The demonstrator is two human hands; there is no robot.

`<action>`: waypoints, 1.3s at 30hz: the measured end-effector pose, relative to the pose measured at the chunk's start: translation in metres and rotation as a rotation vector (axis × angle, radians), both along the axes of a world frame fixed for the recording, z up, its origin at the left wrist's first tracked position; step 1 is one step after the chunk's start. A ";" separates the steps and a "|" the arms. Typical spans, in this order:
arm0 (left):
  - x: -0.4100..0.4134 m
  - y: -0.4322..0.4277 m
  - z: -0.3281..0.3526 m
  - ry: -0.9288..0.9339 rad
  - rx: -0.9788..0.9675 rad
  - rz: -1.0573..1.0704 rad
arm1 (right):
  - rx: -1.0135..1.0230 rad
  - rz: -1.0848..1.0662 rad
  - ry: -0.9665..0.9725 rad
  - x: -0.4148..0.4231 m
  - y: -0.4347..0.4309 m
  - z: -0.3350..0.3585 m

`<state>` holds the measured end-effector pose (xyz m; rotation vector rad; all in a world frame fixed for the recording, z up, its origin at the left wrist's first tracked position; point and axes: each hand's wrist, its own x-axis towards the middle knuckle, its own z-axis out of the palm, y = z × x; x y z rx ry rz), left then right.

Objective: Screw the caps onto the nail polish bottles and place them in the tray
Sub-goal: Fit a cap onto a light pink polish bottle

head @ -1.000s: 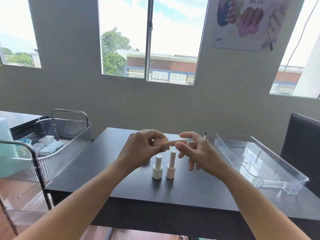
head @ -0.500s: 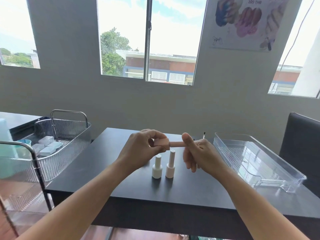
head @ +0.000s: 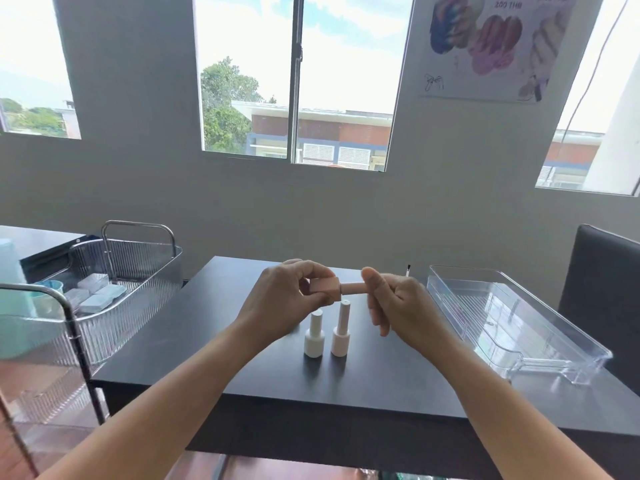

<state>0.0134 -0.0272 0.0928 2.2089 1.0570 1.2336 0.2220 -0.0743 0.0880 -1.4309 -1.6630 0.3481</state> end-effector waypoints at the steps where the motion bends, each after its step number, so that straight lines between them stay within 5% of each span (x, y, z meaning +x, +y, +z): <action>1: 0.000 0.000 0.000 0.007 0.000 0.002 | -0.027 0.004 0.013 0.000 0.001 0.000; 14: 0.000 -0.003 0.002 0.053 0.008 0.013 | 0.091 0.004 -0.258 0.002 0.003 -0.005; 39: 0.005 -0.010 0.005 0.225 0.444 0.173 | 0.041 -0.060 -0.245 0.000 0.022 -0.009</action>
